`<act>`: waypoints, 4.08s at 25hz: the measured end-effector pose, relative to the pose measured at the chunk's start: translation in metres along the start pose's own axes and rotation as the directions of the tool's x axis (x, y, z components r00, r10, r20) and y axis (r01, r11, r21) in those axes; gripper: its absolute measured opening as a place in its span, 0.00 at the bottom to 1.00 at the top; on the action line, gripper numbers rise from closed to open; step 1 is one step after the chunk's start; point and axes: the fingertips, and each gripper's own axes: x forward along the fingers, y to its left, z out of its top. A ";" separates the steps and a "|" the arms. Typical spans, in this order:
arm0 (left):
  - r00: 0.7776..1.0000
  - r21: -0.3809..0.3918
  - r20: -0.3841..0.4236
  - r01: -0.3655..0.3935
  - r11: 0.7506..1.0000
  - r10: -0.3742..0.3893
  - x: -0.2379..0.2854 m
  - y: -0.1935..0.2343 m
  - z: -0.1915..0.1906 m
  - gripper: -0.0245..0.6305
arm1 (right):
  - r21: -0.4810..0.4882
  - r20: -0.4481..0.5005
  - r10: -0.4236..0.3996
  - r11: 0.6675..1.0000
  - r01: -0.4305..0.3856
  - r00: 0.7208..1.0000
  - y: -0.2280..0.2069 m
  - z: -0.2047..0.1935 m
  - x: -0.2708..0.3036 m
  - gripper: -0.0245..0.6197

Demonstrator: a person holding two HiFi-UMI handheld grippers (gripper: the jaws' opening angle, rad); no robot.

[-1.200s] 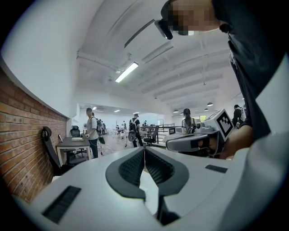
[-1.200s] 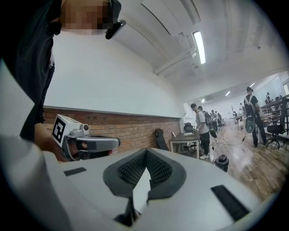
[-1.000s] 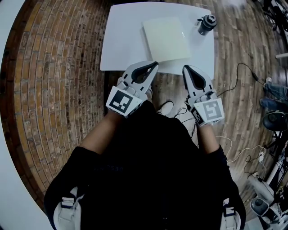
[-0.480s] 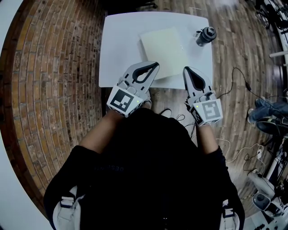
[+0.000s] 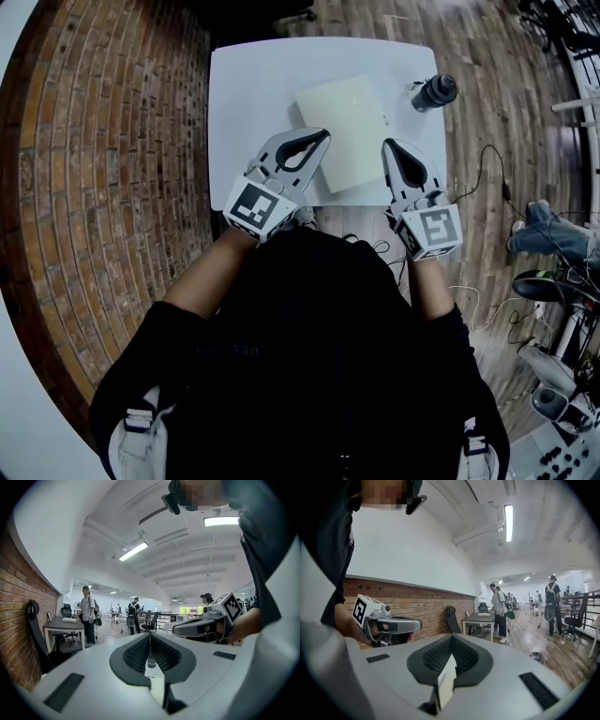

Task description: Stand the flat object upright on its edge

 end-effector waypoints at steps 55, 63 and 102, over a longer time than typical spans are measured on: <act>0.713 -0.412 -0.629 -0.644 0.645 0.311 0.066 0.117 -0.248 0.08 | 0.130 -0.707 0.190 0.982 -0.139 0.681 -0.169 -0.225 0.159 0.16; 0.634 -0.402 -0.733 -0.696 0.595 0.247 0.065 0.118 -0.288 0.32 | 0.180 -0.786 0.221 0.975 -0.129 0.577 -0.183 -0.256 0.172 0.31; 0.599 -0.488 -0.794 -0.731 0.477 0.105 0.079 0.112 -0.344 0.48 | 0.405 -0.783 0.391 0.911 -0.080 0.484 -0.168 -0.315 0.182 0.55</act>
